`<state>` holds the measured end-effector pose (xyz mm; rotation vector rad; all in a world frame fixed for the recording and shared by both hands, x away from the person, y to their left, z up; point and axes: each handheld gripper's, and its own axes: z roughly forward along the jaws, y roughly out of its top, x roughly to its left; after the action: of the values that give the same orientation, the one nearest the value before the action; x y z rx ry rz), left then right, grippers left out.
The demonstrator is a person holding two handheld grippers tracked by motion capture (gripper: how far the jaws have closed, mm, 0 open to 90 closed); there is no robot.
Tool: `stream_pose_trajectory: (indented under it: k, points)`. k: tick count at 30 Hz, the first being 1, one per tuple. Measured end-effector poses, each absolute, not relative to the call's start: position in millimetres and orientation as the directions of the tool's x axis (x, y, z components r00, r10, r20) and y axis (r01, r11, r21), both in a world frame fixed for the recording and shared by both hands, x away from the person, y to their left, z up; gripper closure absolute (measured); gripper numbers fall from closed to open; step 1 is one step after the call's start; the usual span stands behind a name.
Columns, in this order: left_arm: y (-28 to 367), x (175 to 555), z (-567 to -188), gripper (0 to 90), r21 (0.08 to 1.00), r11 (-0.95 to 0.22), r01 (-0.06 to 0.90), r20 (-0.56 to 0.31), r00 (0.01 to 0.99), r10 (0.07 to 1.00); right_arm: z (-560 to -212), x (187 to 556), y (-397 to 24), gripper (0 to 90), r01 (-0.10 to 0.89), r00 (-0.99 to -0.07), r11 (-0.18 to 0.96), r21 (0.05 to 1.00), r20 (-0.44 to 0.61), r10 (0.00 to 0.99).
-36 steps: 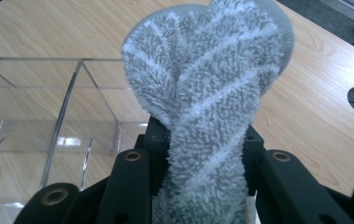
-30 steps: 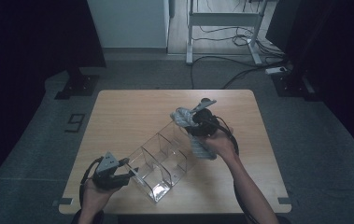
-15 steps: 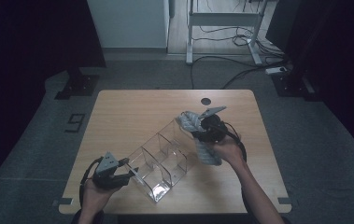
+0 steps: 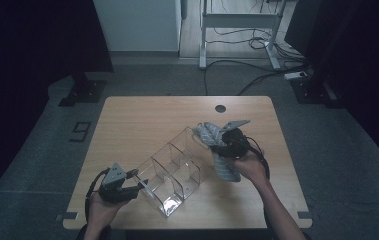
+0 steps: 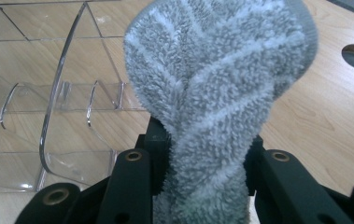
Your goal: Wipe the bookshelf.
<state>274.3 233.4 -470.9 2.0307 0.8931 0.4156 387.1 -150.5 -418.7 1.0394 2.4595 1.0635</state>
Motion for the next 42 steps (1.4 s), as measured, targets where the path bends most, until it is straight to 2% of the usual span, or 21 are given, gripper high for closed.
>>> stream_pose_trajectory:
  k: [15, 25, 42]
  points:
    - [233.0, 274.1, -471.5, 43.3, 0.817, -0.372, 0.441, -0.044, 0.691, 0.722, -431.6, 380.5, -159.3, 66.8, 0.523, -0.700, 0.455, 0.720, 0.058, 0.712]
    - [231.0, 274.9, -472.5, 42.8, 0.816, -0.367, 0.446, -0.054, 0.691, 0.721, -457.4, 380.8, -157.4, 67.0, 0.552, -0.689, 0.500, 0.668, 0.026, 0.725]
    - [228.1, 276.0, -473.2, 42.0, 0.816, -0.360, 0.452, -0.066, 0.693, 0.718, -477.8, 389.5, -154.0, 67.5, 0.588, -0.667, 0.491, 0.643, 0.042, 0.743]
